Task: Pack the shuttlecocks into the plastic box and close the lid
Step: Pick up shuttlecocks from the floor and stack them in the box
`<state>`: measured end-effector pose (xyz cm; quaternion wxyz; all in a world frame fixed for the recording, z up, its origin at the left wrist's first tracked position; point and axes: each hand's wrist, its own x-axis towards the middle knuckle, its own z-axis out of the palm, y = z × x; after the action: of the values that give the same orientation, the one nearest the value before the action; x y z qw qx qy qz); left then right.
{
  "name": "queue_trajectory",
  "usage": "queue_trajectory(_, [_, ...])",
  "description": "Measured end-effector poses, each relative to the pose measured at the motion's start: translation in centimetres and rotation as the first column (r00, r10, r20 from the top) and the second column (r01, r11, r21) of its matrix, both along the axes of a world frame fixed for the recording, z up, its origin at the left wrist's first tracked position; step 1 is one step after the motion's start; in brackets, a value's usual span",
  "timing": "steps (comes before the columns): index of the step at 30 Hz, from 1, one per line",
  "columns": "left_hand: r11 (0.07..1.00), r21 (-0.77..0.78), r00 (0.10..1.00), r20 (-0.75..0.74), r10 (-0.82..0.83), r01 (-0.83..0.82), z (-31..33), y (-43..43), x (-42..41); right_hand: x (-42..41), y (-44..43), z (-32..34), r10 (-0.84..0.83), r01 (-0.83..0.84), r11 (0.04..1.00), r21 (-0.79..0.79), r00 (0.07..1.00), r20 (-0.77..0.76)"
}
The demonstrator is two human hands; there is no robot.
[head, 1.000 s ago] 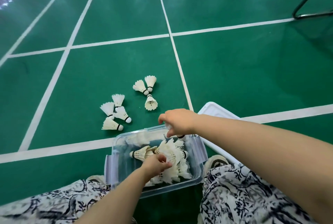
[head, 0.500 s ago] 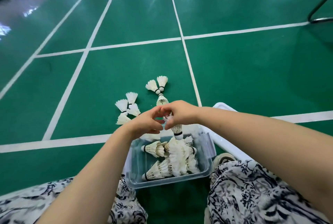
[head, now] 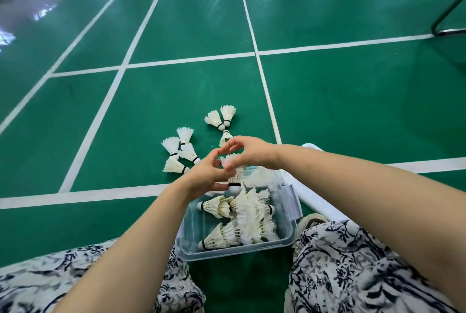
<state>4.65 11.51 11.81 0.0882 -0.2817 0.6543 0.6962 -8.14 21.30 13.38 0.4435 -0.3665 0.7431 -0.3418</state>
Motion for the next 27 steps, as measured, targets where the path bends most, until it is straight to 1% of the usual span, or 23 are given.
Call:
queue_trajectory(2, [0.999,-0.041,0.997,0.078,-0.009,0.013,-0.2,-0.1,0.1,-0.1,0.0,-0.1,-0.068,0.068,0.998,0.01,0.997,-0.028])
queue_trajectory(4, [0.984,-0.175,0.978,0.201,0.051,-0.015,-1.2,0.0,0.3,-0.2,0.0,-0.4,-0.112,0.114,0.993,0.015,0.989,-0.095])
queue_trajectory(6, [0.927,-0.37,0.939,0.296,0.176,-0.057,-2.7,0.2,0.4,-0.4,0.2,-0.7,-0.11,0.117,0.992,0.036,0.981,-0.158])
queue_trajectory(8, [0.837,-0.546,0.9,0.375,0.222,0.021,-4.0,0.8,0.9,-0.5,0.5,-0.8,-0.094,0.107,0.992,0.065,0.979,-0.18])
queue_trajectory(9, [0.805,-0.592,0.89,0.387,0.242,0.038,-4.5,1.2,1.2,-0.5,0.6,-0.9,-0.09,0.105,0.992,0.075,0.98,-0.179])
queue_trajectory(12, [0.832,-0.554,0.844,0.455,0.283,0.019,-6.3,2.2,1.7,-0.5,0.9,-1.0,-0.086,0.099,0.991,0.086,0.985,-0.147])
queue_trajectory(14, [0.831,-0.541,0.813,0.537,0.225,0.127,-7.2,2.7,2.0,-0.6,1.2,-1.2,-0.087,0.098,0.991,0.087,0.988,-0.129])
queue_trajectory(15, [0.837,-0.525,0.801,0.563,0.205,0.155,-7.8,2.9,2.0,-0.7,1.3,-1.3,-0.087,0.099,0.991,0.089,0.988,-0.127])
queue_trajectory(16, [0.854,-0.499,0.79,0.579,0.201,0.149,-8.3,3.2,2.0,-0.8,1.4,-1.4,-0.088,0.099,0.991,0.091,0.988,-0.126])
queue_trajectory(17, [0.893,-0.442,0.791,0.575,0.207,0.088,-8.8,3.5,2.0,-0.9,1.5,-1.5,-0.089,0.1,0.991,0.093,0.989,-0.121])
queue_trajectory(18, [0.935,-0.354,0.798,0.557,0.229,-0.021,-9.0,3.9,1.9,-1.0,1.5,-1.7,-0.092,0.103,0.99,0.096,0.989,-0.114])
queue_trajectory(19, [0.956,-0.259,0.799,0.54,0.264,-0.14,-9.2,4.4,1.7,-1.2,1.6,-1.9,-0.097,0.108,0.989,0.1,0.99,-0.103])
queue_trajectory(21, [0.944,-0.093,0.776,0.548,0.313,-0.315,-9.5,5.5,1.2,-1.5,1.8,-2.2,-0.105,0.114,0.987,0.113,0.991,-0.081])
queue_trajectory(22, [0.927,-0.038,0.766,0.552,0.33,-0.372,-9.8,5.9,1.0,-1.7,1.9,-2.4,-0.104,0.112,0.986,0.124,0.992,-0.074])
queue_trajectory(24, [0.905,-0.019,0.755,0.544,0.366,-0.426,-10.3,6.3,0.7,-2.0,2.0,-2.5,-0.102,0.111,0.983,0.148,0.993,-0.066])
queue_trajectory(27, [0.896,-0.014,0.75,0.543,0.379,-0.443,-10.6,6.0,0.9,-2.3,2.0,-2.6,-0.102,0.111,0.979,0.173,0.993,-0.058])
